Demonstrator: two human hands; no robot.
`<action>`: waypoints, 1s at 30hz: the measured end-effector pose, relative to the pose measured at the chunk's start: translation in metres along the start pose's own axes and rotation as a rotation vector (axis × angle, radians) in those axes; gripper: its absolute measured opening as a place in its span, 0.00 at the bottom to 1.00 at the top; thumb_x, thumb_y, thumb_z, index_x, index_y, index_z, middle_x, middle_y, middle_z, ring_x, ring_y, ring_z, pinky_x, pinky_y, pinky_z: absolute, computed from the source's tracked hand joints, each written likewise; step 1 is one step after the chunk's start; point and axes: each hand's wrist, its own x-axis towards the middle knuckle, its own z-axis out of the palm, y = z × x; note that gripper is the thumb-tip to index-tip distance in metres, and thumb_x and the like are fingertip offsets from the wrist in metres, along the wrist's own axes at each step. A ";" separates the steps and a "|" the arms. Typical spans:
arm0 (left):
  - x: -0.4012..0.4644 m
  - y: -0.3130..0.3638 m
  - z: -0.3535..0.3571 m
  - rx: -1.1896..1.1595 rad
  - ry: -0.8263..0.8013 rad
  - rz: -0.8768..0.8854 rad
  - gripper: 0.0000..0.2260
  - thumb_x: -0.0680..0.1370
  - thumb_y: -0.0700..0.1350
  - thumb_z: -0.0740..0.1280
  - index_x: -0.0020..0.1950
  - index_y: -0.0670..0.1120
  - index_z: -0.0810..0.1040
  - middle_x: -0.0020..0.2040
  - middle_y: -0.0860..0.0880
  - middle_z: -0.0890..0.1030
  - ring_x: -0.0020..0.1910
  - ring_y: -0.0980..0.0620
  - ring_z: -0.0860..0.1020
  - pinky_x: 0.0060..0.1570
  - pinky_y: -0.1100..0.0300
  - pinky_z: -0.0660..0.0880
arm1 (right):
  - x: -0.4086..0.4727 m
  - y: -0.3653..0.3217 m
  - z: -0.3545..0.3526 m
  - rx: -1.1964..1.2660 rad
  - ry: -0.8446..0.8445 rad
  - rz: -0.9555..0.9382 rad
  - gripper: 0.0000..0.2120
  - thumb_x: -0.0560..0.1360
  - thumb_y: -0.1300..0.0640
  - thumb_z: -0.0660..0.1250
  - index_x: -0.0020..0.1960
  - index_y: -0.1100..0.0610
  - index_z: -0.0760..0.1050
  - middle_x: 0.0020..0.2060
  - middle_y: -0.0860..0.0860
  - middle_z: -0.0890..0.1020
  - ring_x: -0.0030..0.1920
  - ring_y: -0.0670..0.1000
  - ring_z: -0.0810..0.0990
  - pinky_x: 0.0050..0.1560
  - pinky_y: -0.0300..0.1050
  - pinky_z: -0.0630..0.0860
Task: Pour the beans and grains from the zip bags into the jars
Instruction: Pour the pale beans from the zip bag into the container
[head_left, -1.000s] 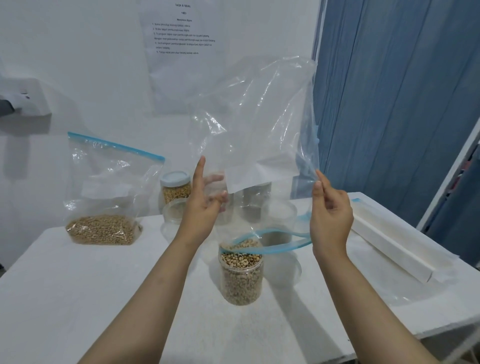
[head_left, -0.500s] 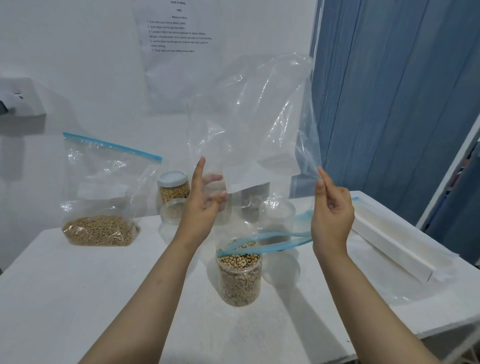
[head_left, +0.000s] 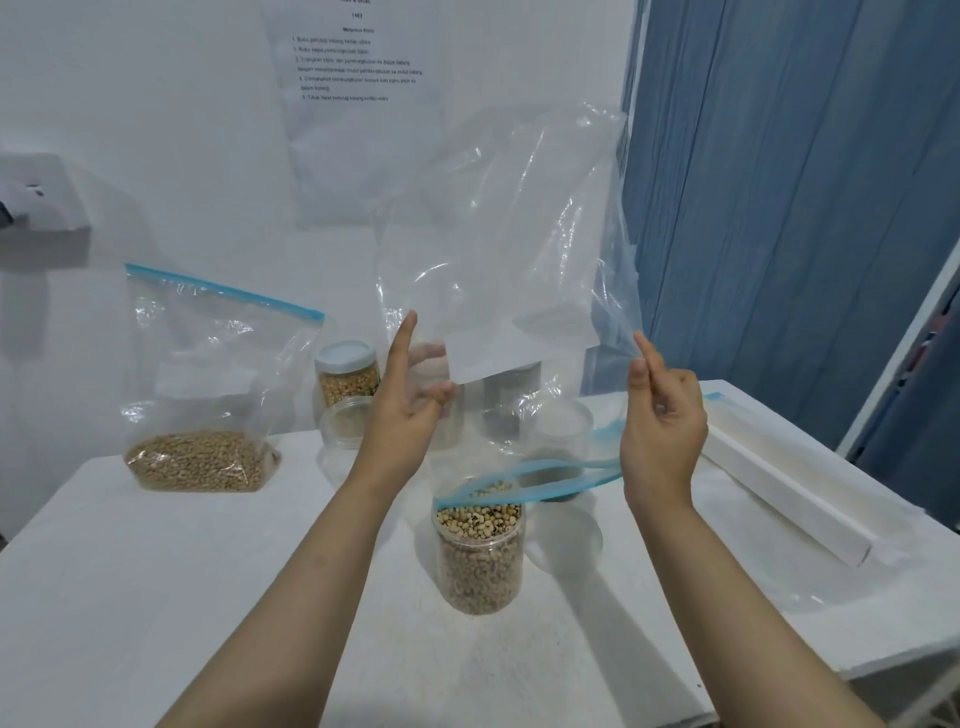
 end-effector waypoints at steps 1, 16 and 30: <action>0.000 0.001 0.001 -0.002 -0.001 0.003 0.37 0.80 0.33 0.64 0.71 0.73 0.56 0.61 0.61 0.76 0.48 0.55 0.81 0.59 0.48 0.79 | 0.001 0.001 0.001 0.002 0.007 -0.001 0.11 0.81 0.49 0.64 0.62 0.37 0.75 0.41 0.47 0.69 0.40 0.39 0.73 0.50 0.28 0.70; -0.039 -0.019 0.012 -0.118 -0.015 -0.141 0.34 0.79 0.47 0.65 0.70 0.77 0.50 0.65 0.54 0.76 0.62 0.58 0.78 0.68 0.47 0.73 | -0.008 0.013 0.001 0.044 0.063 0.041 0.11 0.80 0.48 0.65 0.61 0.38 0.77 0.42 0.50 0.70 0.41 0.41 0.72 0.54 0.36 0.73; -0.030 -0.015 0.015 -0.171 -0.019 -0.131 0.33 0.81 0.39 0.63 0.70 0.72 0.52 0.53 0.51 0.77 0.54 0.56 0.78 0.60 0.53 0.75 | -0.009 0.018 -0.007 0.068 0.036 0.012 0.14 0.79 0.47 0.63 0.64 0.42 0.77 0.39 0.46 0.68 0.40 0.41 0.70 0.51 0.32 0.70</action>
